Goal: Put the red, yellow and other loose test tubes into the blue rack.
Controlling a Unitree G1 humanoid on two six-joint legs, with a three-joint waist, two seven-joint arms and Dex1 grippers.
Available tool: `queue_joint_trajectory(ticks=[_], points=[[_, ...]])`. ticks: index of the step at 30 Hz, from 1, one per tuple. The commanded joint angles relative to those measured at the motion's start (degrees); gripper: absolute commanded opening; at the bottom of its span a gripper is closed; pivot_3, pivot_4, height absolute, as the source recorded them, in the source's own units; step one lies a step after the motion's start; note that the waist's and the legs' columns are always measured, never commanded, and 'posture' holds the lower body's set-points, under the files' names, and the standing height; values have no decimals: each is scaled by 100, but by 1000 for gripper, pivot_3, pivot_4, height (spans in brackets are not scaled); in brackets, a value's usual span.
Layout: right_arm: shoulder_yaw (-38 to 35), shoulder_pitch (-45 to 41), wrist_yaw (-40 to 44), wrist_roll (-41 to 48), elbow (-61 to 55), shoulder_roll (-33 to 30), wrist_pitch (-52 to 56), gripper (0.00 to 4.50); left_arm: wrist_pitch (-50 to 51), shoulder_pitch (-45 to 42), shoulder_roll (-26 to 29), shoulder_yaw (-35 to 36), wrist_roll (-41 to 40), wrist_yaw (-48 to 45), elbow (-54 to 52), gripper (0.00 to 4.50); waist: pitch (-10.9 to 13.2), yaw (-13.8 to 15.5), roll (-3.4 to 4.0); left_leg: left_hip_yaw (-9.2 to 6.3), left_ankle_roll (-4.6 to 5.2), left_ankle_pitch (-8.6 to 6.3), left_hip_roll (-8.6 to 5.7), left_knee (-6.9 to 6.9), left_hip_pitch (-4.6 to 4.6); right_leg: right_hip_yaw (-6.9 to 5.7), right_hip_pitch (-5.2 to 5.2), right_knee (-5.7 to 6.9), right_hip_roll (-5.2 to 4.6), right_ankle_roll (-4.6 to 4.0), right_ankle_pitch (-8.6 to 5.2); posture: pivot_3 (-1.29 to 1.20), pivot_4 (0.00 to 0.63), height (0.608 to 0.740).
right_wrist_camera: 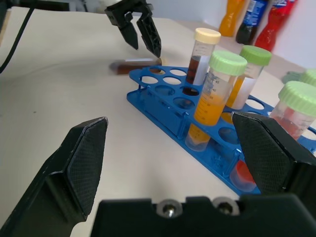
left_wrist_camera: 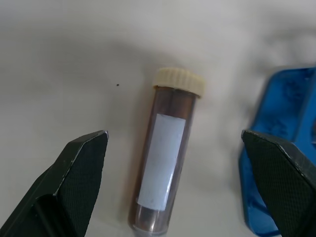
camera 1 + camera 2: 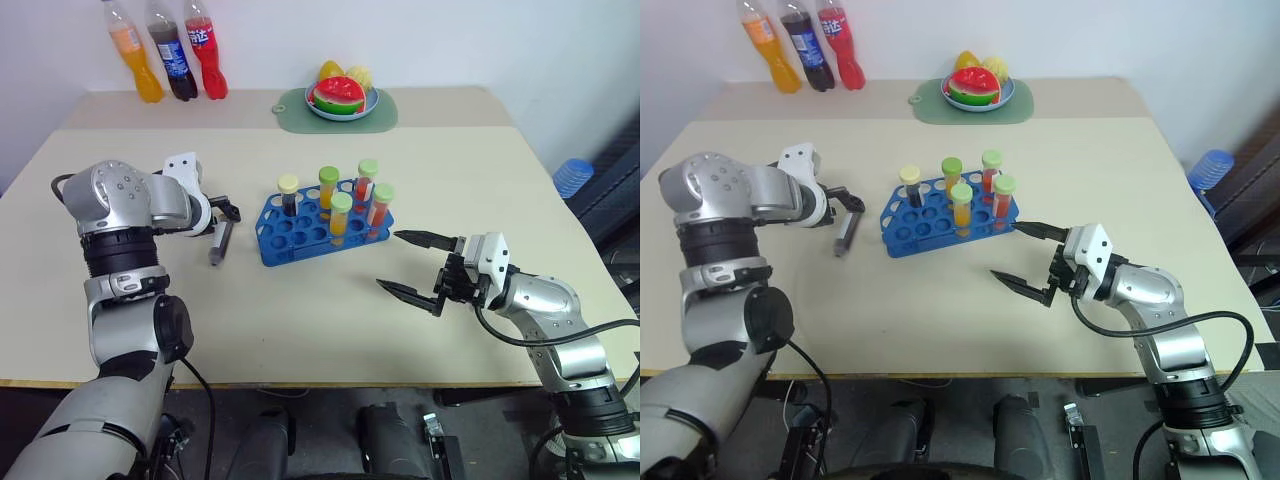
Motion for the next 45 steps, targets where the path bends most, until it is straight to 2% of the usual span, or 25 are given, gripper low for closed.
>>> queue_joint_trajectory(ticks=[1, 5, 6, 9, 11, 13, 14, 18, 20, 22, 24, 26, 28, 31, 32, 34, 36, 38, 40, 45], points=[[-96, 97, -214, 17, -372, 90, 44, 4429, -180, -376, 80, -272, 445, -252, 833, 4500, 0, -4, 0, -1, 0, 0, 0, -1, 0, 0, -1, 2, 0, 0, 0, 0, 150, 740], [-110, 182, -310, 48, -529, 60, 243, 4429, -378, -757, 71, -547, 814, -536, 1840, 4500, 2, 4, -4, 1, 0, 0, -1, 1, -2, 0, -2, 3, 0, 1, 0, 0, 150, 740], [-133, 200, -317, 71, -567, 41, 281, 4486, -489, -817, 86, -642, 902, -611, 1982, 4242, 5, 4, -8, 1, 0, 0, -1, 0, -3, 0, -2, 2, 0, 1, 0, 0, 150, 740], [-209, 261, -370, 64, -627, 9, 335, 4500, -743, -982, 120, -883, 1110, -875, 2345, 3160, 7, 4, -11, 1, 0, 0, -1, 0, -3, 0, -3, 2, -1, 1, 0, 0, 150, 740], [-226, 303, -400, 70, -668, 14, 360, 4500, -869, -1047, 132, -943, 1225, -990, 2549, 2236, 7, 4, -12, 2, 0, 0, -1, 1, -3, 0, -2, 3, -1, 1, 0, 0, 150, 740], [-219, 342, -426, 30, -665, 25, 337, 4500, -995, -1068, 126, -940, 1340, -1009, 2675, 1085, 7, -4, -12, 2, 1, 0, 0, 0, -3, 0, -3, 3, -1, 1, 0, 0, 150, 740], [-209, 350, -439, 12, -657, 36, 327, 4500, -989, -1068, 128, -946, 1359, -1071, 2697, 857, 7, -5, -12, 1, 2, -1, 0, 0, -3, 0, -3, 4, -1, 1, 0, 0, 150, 740], [-182, 339, -476, -19, -599, 66, 305, 4500, -791, -924, 145, -793, 1362, -1187, 2358, 857, 7, -4, -12, 1, 4, -2, 0, 1, -3, 0, -3, 5, -1, 1, 1, 0, 150, 740], [-166, 303, -488, -52, -531, 86, 274, 4500, -686, -595, 219, -655, 1189, -1433, 1652, 857, 7, -23, -11, 2, 4, -2, 0, 0, -3, 0, -3, 5, -1, 1, 1, 0, 150, 740], [-163, 257, -517, -62, -479, 122, 268, 4500, -734, 51, 358, -668, 855, -1952, 404, 857, 7, -41, -10, 3, 2, -1, 2, -1, -3, 2, -9, 10, -1, 1, 1, 0, 150, 740], [-165, 219, -542, -73, -433, 154, 254, 4500, -1418, 1018, 723, -910, 345, -3020, -1385, 857, 6, -81, -9, 10, -3, 2, 6, -7, -2, 8, -17, 14, -1, 1, 1, 0, 150, 740], [-173, 202, -529, -103, -341, 163, 187, 4500, -1939, 1704, 893, -578, -463, -4167, -2679, 857, 9, -67, -11, 12, -15, 6, 14, -8, -6, 10, -23, 17, -1, -1, 1, 0, 150, 740], [-171, 162, -529, -110, -247, 187, 157, 4500, -2450, 2212, 1133, -482, -734, -4827, -3369, 857, 11, 6, -14, 10, -36, 5, 18, -2, -13, 9, -25, 13, -2, -2, 1, 0, 150, 740], [-152, 92, -561, -146, -113, 246, 115, 4500, -3753, 3042, 1505, -904, -457, -5616, -4040, 857, 6, 16, -7, 11, -26, -1, 10, 1, -7, 6, -8, 3, -12, -2, 1, 0, 150, 740], [-141, 80, -577, -167, -82, 270, 101, 4500, -4309, 3234, 1436, -947, -360, -5759, -4144, 857, 3, 22, -2, 13, -11, -10, 8, -1, -1, 6, -1, -1, -14, -2, 1, 0, 150, 740], [-130, 93, -624, -210, -50, 317, 71, 4500, -4895, 3351, 794, -644, -775, -5828, -4106, 857, 3, 56, -2, 13, -6, -13, 6, 0, 3, 4, 6, -4, -17, -3, 1, 0, 150, 740], [-145, 170, -680, -276, -59, 340, 29, 4500, -5654, 3491, 446, -770, -620, -6015, -3911, 857, 6, 84, -8, 8, 2, -16, 7, 11, -2, -1, 9, -4, -16, -2, 1, 0, 150, 740], [-160, 249, -760, -316, -125, 369, 43, 4500, -6313, 3560, 243, -979, -379, -6230, -3645, 857, 6, 84, -8, 12, 2, -17, 4, 12, -3, 0, 6, -3, -16, -2, 1, 0, 150, 740], [-196, 414, -856, -354, -254, 363, 43, 4500, -6461, 3448, -42, -1046, -594, -6432, -3178, 857, 5, 88, -5, 12, 3, -17, 3, 9, -1, 0, 5, -2, -15, -2, 1, 0, 150, 740], [-308, 774, -1096, -405, -569, 361, 24, 4500, -7581, 3187, -454, -1338, -268, -6944, -1942, 857, 5, 88, -5, 16, 16, -24, 1, 15, -1, 0, 7, -2, -14, -1, 1, 0, 150, 740]])
